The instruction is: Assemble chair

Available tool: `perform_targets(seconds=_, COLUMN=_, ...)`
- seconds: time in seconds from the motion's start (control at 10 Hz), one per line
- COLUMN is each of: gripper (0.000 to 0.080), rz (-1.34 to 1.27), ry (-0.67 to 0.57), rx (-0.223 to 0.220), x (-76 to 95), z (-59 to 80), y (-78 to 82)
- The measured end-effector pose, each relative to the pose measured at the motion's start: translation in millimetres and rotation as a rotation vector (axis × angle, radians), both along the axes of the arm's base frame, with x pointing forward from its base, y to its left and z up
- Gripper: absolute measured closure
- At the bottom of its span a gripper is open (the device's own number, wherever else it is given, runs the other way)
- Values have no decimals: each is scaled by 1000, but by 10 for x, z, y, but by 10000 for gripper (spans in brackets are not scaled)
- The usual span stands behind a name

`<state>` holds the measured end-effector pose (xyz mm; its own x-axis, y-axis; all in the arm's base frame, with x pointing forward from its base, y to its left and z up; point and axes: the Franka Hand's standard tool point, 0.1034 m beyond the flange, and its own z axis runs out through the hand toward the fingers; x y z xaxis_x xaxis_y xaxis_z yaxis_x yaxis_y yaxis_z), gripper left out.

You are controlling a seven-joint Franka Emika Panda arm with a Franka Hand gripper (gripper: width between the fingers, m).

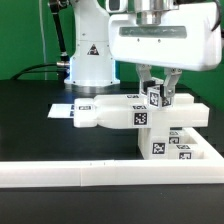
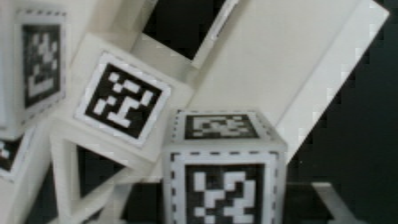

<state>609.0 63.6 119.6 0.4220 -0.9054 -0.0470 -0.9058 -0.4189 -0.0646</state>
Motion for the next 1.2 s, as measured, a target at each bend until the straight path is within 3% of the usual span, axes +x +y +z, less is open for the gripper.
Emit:
perform_targets(seconds=0.5, gripper=512, rz=-473, ry=21, rx=19, x=1, z=-1, y=-2)
perform_targets(seconds=1.2, gripper=512, rz=-845, ry=8, rx=31, x=45, z=12, y=-73)
